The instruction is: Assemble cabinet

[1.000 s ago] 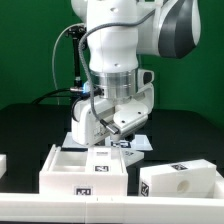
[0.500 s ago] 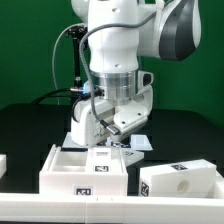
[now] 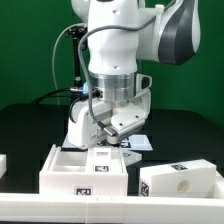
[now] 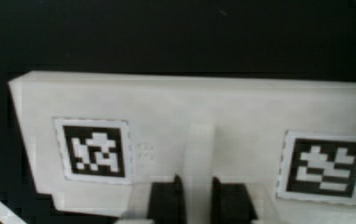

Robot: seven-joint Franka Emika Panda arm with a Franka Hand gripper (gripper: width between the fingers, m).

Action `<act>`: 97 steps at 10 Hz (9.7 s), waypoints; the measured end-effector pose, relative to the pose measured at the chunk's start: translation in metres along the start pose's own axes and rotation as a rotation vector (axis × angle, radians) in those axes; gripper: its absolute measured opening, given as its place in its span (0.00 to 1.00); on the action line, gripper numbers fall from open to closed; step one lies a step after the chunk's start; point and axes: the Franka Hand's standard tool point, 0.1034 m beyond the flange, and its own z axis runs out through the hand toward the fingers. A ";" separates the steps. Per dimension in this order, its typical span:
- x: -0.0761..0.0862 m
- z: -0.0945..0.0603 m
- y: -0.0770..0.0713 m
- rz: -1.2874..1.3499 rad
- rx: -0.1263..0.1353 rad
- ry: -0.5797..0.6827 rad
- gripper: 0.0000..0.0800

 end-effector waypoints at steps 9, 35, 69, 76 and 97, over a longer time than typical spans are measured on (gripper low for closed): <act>0.009 -0.041 0.030 -0.104 -0.024 -0.112 0.08; 0.071 -0.068 -0.016 -0.650 -0.112 -0.158 0.08; 0.063 -0.067 -0.052 -0.715 -0.087 -0.103 0.08; 0.063 -0.067 -0.054 -0.723 -0.084 -0.099 0.08; 0.060 -0.068 -0.059 -0.727 -0.079 -0.090 0.08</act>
Offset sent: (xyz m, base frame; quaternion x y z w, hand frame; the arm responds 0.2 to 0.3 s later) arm -0.0200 0.0029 0.0345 0.0116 -0.0459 -0.0199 0.9987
